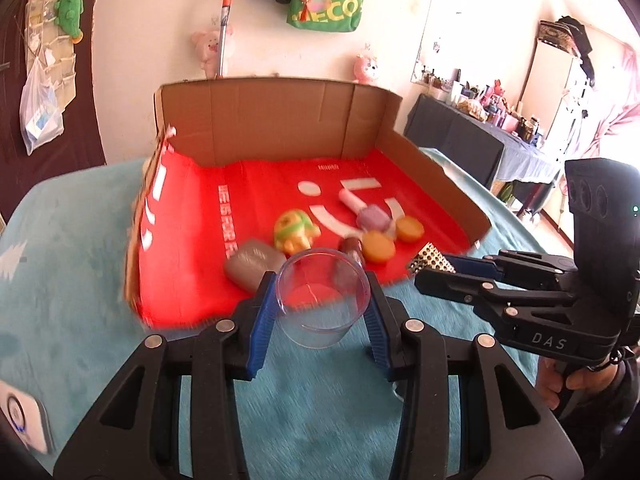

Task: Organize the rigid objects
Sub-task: 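Carry the clear cup with the left tool into the box while the right tool carries the studded cylinder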

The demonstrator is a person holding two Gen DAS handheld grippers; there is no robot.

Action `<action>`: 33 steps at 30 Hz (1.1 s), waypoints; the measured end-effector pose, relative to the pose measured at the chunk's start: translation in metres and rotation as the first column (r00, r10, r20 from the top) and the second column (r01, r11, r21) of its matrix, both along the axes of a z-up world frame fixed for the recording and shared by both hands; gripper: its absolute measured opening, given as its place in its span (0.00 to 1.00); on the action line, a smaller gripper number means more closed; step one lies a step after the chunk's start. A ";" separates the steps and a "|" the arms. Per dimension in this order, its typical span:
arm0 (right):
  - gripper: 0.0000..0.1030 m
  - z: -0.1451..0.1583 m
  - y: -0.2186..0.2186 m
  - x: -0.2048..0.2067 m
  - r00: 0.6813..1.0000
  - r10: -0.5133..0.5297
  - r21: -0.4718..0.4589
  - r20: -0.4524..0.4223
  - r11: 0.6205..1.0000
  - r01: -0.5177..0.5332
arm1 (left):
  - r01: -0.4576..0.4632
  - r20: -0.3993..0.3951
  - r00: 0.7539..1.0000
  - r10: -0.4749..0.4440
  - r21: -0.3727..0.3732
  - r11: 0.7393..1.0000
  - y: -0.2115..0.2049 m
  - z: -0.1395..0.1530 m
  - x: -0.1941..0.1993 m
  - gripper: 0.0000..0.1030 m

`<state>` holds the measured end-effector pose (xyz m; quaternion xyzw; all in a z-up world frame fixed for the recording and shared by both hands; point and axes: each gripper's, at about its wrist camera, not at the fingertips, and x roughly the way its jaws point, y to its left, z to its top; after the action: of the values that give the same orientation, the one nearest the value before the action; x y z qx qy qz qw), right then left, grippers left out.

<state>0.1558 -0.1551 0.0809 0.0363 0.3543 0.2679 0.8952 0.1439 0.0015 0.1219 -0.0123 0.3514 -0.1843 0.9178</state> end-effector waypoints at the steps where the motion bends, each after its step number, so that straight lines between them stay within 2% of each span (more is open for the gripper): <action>1: 0.27 0.003 0.002 0.008 1.000 0.008 0.003 -0.003 1.000 -0.008 | 0.000 0.001 1.000 0.000 0.009 1.000 0.001 0.003 0.010 0.38; 4: 0.27 0.008 0.010 0.037 1.000 0.012 -0.010 -0.015 1.000 -0.012 | 0.000 -0.007 1.000 0.000 0.030 1.000 0.005 0.008 0.046 0.38; 7: 0.27 0.008 0.017 0.067 0.999 0.018 -0.029 -0.047 0.999 -0.019 | 0.005 -0.051 0.999 -0.003 0.042 0.999 0.009 0.002 0.082 0.38; 10: 0.27 0.004 0.024 0.094 0.997 0.006 -0.068 -0.079 0.998 -0.012 | 0.022 -0.120 0.993 -0.018 0.031 0.999 0.011 -0.011 0.114 0.38; 15: 0.27 -0.006 0.034 0.124 0.994 -0.001 -0.146 -0.113 0.989 -0.016 | 0.002 -0.197 0.980 0.019 0.106 0.994 0.009 -0.037 0.150 0.38; 22: 0.27 -0.022 0.041 0.150 0.984 -0.003 -0.232 -0.176 0.972 -0.039 | 0.000 -0.257 0.966 0.034 0.128 0.992 0.007 -0.061 0.169 0.38; 33: 0.27 -0.035 0.050 0.163 0.978 -0.003 -0.308 -0.210 0.949 -0.063 | 0.011 -0.301 0.953 0.031 0.135 0.991 0.004 -0.070 0.175 0.38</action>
<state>0.3183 -0.1049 0.0458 -0.0838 0.4842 0.2166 0.8436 0.3190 0.0058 0.0523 0.0203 0.4993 -0.1514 0.8529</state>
